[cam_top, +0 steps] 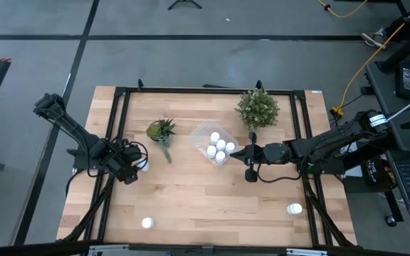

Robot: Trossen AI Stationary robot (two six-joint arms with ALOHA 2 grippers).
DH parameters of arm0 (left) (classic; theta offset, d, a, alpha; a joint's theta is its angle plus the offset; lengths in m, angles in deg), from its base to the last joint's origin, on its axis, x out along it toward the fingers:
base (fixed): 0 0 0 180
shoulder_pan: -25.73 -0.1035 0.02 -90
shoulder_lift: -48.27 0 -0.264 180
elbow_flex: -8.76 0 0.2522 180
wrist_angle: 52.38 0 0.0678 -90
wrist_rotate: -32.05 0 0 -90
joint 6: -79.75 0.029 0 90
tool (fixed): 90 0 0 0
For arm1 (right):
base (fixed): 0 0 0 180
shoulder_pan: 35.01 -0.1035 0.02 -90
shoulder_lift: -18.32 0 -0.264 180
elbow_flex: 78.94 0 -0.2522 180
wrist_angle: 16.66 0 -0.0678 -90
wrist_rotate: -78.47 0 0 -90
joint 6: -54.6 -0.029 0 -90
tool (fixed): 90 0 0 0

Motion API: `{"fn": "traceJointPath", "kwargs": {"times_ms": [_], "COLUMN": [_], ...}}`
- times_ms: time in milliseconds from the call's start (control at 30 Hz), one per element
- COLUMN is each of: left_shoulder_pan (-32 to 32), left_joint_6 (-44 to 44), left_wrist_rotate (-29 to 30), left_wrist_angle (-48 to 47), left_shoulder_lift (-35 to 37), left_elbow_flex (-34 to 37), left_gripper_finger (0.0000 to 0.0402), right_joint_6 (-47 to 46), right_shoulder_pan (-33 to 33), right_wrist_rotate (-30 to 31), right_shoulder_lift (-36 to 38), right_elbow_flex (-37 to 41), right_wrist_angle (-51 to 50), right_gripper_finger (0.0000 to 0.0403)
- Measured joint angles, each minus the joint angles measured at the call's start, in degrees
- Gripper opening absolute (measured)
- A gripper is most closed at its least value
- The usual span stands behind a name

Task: Pick and place pill bottles into a basket
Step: Put the top left pill bottle into the transparent bin

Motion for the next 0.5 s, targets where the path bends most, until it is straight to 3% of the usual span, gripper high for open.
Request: {"fn": "traceJointPath", "kwargs": {"times_ms": [500], "left_shoulder_pan": [-0.10], "left_joint_6": [3.33], "left_wrist_rotate": [0.97], "left_wrist_angle": [5.14], "left_shoulder_lift": [-8.45], "left_elbow_flex": [0.01], "left_gripper_finger": [0.0237], "right_joint_6": [-0.06], "right_shoulder_pan": [0.00], "right_wrist_rotate": [0.00], "right_shoulder_lift": [0.00], "right_elbow_flex": [0.00], "right_wrist_angle": [0.06], "right_gripper_finger": [0.0004]}}
